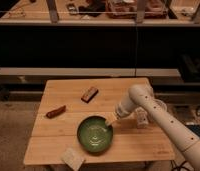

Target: Pick up the ceramic bowl

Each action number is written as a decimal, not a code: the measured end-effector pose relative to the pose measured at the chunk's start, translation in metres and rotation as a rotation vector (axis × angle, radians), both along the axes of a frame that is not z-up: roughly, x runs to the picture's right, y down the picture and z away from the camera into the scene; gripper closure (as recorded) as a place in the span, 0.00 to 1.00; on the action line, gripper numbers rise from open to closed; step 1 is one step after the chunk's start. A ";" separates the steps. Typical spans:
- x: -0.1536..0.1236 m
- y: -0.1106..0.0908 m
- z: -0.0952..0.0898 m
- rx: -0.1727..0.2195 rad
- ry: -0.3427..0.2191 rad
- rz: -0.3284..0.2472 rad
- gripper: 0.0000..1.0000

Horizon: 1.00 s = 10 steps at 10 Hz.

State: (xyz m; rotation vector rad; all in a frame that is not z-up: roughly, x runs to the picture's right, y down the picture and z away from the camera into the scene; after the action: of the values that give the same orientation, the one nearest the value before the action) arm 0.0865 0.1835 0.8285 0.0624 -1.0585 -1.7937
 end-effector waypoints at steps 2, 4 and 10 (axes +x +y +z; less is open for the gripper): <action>-0.010 0.008 0.000 -0.016 -0.020 -0.012 0.42; -0.015 0.016 0.001 -0.031 -0.031 -0.021 0.42; -0.026 0.028 0.006 -0.051 -0.053 -0.042 0.82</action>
State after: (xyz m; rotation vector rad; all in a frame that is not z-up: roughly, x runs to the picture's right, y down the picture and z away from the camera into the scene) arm 0.0606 0.2116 0.8348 0.0574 -1.1503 -1.8100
